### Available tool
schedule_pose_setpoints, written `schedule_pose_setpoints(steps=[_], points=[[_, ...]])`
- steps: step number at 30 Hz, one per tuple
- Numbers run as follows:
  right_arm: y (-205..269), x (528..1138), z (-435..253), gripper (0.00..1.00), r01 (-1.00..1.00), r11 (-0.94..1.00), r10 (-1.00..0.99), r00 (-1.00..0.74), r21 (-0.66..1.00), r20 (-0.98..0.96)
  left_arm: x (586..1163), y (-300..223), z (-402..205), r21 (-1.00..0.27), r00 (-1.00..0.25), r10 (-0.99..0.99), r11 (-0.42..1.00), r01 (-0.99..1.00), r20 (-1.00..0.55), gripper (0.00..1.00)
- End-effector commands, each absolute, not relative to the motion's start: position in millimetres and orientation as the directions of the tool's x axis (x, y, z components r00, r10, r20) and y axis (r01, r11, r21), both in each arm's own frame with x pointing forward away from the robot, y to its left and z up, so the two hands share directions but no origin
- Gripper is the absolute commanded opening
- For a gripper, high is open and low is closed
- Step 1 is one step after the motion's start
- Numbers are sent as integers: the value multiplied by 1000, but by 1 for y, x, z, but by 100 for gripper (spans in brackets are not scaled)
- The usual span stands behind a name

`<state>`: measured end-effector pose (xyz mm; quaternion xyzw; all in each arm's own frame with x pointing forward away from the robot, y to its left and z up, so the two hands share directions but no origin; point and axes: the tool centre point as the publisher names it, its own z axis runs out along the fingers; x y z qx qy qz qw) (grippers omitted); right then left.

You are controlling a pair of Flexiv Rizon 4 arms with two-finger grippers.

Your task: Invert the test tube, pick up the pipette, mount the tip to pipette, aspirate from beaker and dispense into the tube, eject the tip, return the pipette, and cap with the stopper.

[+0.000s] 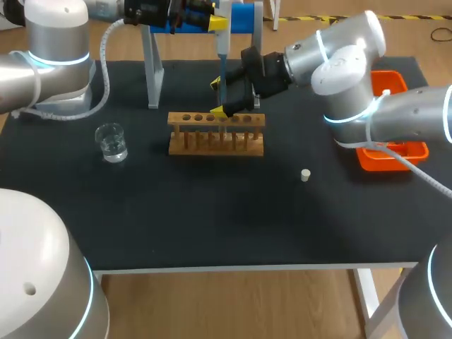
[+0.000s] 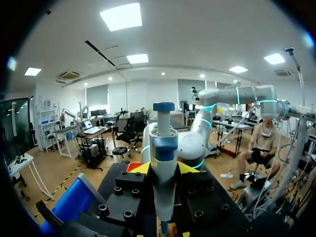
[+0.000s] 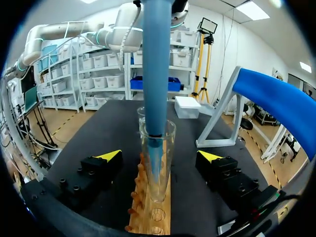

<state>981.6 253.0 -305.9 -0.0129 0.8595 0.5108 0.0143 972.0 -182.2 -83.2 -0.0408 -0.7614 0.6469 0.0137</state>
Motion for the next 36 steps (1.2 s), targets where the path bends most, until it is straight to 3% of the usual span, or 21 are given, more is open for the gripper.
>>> schedule_pose_setpoints(steps=[1, 36], points=[[258, 983, -307, 100, -26, 495, -4, -1000, 868, -28, 973, -182, -82, -986, -996, 81, 162, 44, -31, 0], [255, 979, -320, 100, -11, 541, 15, -1000, 841, -23, 973, -182, -82, -986, -996, 81, 162, 44, -31, 0]])
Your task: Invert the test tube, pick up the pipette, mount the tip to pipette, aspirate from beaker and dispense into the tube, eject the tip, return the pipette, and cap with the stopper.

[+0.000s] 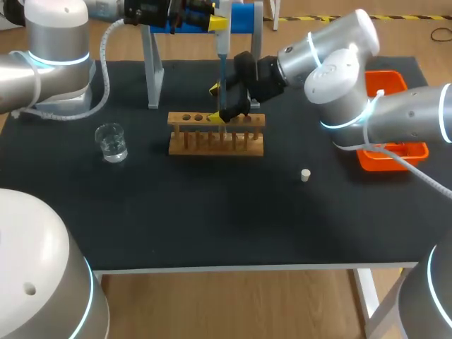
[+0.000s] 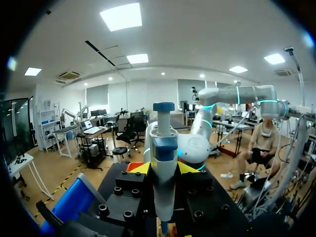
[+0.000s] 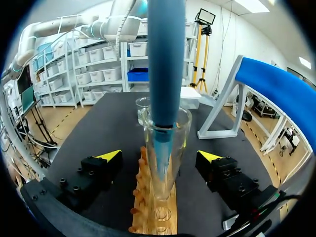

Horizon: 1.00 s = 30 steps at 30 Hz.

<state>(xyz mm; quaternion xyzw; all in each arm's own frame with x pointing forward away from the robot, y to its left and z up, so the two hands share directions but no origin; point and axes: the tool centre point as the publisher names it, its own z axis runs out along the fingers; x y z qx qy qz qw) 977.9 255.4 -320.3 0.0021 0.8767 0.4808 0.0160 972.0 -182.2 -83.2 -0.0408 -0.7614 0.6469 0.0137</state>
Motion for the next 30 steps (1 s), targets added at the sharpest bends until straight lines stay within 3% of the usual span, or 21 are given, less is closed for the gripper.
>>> schedule_pose_setpoints(steps=[1, 30], points=[[255, 979, -320, 100, -11, 541, 15, -1000, 841, -23, 973, -182, -82, -986, -996, 81, 162, 44, -31, 0], [255, 979, -320, 100, -11, 541, 15, -1000, 841, -23, 969, -183, -71, -982, -996, 71, 173, 70, -59, 0]])
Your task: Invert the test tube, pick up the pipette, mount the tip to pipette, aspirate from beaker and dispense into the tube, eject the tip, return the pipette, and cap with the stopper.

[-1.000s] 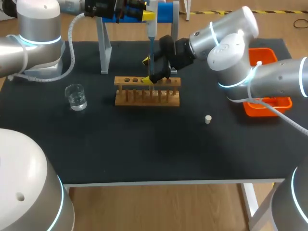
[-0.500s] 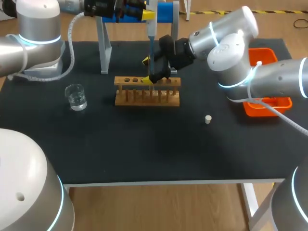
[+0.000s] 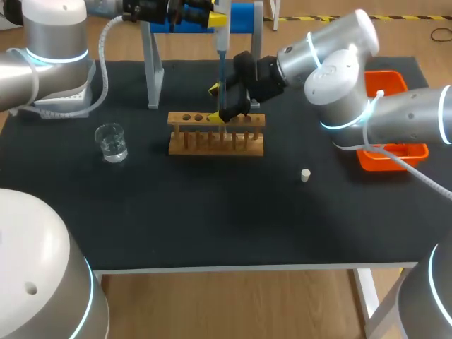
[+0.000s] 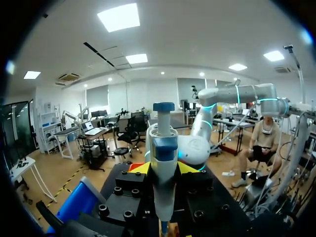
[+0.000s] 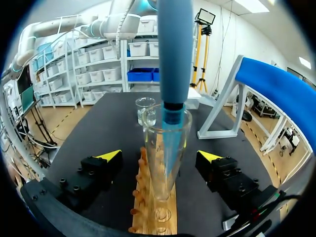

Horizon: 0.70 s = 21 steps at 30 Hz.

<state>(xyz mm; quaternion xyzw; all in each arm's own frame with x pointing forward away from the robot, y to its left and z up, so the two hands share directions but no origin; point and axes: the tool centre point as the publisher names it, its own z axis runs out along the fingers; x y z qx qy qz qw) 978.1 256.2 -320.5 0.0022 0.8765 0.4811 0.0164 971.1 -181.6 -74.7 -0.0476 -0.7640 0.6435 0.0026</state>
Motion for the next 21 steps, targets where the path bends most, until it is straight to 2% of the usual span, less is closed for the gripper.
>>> schedule_pose_setpoints(steps=[1, 21], points=[[255, 979, -320, 100, -11, 541, 15, -1000, 841, -23, 969, -183, -70, -982, -996, 71, 174, 72, -60, 0], [255, 979, -320, 100, -11, 541, 15, -1000, 841, -23, 964, -184, -56, -976, -994, 66, 196, 99, -88, 0]])
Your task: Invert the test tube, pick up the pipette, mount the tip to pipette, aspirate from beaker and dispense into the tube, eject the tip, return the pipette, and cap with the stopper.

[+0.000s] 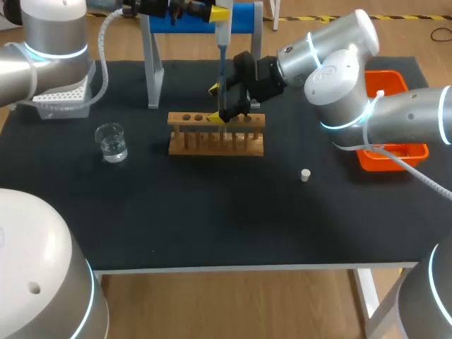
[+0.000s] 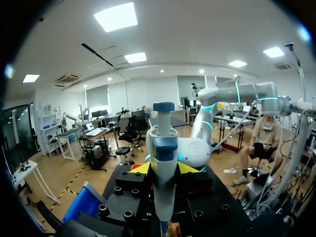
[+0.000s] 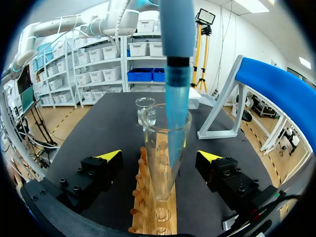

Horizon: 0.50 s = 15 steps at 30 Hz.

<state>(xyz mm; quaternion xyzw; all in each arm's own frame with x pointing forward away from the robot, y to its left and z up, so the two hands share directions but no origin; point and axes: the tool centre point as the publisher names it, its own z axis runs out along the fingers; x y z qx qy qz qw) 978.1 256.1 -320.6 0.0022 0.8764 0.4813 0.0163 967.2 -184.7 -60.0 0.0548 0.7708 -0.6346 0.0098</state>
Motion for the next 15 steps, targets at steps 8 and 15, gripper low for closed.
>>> schedule_pose_setpoints(steps=[8, 15], points=[[255, 979, -320, 100, -11, 541, 15, -1000, 841, -23, 962, -185, -50, -973, -993, 61, 201, 113, -102, 0], [255, 979, -320, 100, -11, 541, 15, -1000, 841, -23, 959, -187, -45, -969, -991, 64, 212, 126, -115, 0]])
